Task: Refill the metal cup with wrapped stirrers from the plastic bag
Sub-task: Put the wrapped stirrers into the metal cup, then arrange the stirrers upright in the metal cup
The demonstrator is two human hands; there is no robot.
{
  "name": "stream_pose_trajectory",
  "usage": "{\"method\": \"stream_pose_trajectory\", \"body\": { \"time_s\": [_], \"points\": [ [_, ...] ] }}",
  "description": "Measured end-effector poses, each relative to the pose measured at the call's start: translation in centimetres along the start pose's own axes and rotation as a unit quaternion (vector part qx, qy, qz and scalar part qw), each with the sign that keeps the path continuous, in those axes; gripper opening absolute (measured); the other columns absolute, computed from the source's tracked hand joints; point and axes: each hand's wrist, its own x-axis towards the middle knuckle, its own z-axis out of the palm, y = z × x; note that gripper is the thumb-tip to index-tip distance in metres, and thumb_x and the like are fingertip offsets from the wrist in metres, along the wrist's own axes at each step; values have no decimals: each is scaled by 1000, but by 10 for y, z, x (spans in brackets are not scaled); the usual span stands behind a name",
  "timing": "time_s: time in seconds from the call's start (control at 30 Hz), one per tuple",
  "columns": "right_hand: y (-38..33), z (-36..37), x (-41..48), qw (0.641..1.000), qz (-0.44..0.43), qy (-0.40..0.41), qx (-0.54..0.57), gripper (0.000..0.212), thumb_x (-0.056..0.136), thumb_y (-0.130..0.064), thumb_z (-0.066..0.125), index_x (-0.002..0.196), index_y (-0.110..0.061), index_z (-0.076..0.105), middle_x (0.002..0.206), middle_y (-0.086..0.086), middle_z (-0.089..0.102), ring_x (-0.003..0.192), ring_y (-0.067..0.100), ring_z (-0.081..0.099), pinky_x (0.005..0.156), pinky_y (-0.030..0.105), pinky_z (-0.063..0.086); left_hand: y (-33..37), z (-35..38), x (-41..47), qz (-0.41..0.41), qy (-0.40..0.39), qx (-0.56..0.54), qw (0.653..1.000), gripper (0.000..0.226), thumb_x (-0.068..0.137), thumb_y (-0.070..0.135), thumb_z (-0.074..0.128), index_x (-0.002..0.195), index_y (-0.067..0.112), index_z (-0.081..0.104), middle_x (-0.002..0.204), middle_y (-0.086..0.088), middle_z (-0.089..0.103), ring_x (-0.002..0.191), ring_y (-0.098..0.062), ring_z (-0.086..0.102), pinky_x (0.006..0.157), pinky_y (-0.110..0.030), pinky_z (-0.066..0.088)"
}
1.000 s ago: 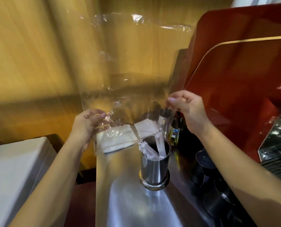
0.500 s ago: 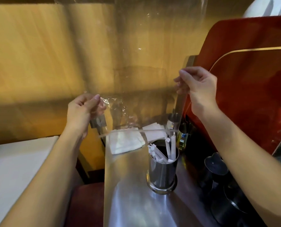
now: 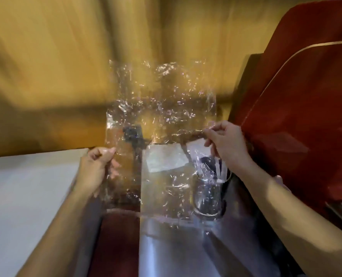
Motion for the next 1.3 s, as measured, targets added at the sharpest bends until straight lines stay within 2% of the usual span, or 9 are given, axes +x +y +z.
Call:
{"method": "stream_pose_trajectory", "body": {
  "time_s": [0.2,0.37,0.47,0.53,0.67,0.9,1.0,1.13,1.3],
  "points": [
    [41,32,-46,983,-35,-38,-178,14,89,-24,56,76,-18,54,70,4,64,64,18,61,57,31,48,-76,-7,-59,-63,65,14,996,19,88,12,59,71,5,57,41,1,59,28,-6,42,32,-11,33],
    [85,54,-80,920,-63,-117,-368,19,94,-20,44,106,-8,53,89,14,66,76,30,59,61,28,40,-130,-8,-102,-117,92,39,988,16,86,8,61,71,3,61,54,-8,66,52,-21,59,52,-27,49],
    [112,57,-94,897,-32,-125,-423,31,93,-17,44,122,-10,46,93,19,68,86,38,63,68,37,46,-147,-4,-122,-157,83,53,983,15,83,8,64,73,-2,62,48,-8,61,45,-21,54,49,-27,48],
    [128,56,-100,889,-14,-131,-439,28,91,-12,46,118,-10,50,93,19,68,87,37,64,68,37,47,-154,-1,-132,-206,64,43,976,18,81,9,66,75,-7,61,49,-13,58,45,-20,51,53,-34,47],
    [153,47,-109,888,41,-140,-436,14,91,-18,49,100,-10,54,92,19,68,85,37,64,63,34,43,-160,2,-148,-260,24,52,964,16,83,7,64,68,1,62,40,1,55,36,-9,46,39,-18,38],
    [181,28,-120,906,134,-132,-379,16,89,-26,48,88,-14,57,92,18,67,88,36,62,72,35,45,-157,4,-154,-321,-51,49,945,22,84,8,63,64,2,56,44,-6,59,35,-13,52,36,-20,42],
    [190,19,-122,895,142,-123,-404,22,90,-31,46,86,-14,58,92,15,68,89,34,62,73,35,45,-156,-3,-154,-379,-98,47,919,25,83,5,64,59,7,56,42,-2,56,33,-11,47,37,-18,39],
    [194,10,-123,883,118,-110,-440,25,88,-34,46,84,-15,61,92,11,69,88,31,62,69,32,40,-153,-17,-147,-403,-155,126,893,16,76,10,72,72,9,56,49,-3,49,43,-14,40,44,-19,30],
    [191,4,-122,888,116,-107,-431,21,87,-33,46,80,-16,56,88,12,68,85,32,62,66,31,39,-133,-5,-130,-284,5,221,933,35,78,22,72,106,8,54,88,-6,59,71,-14,52,55,-27,37]
  ]
}}
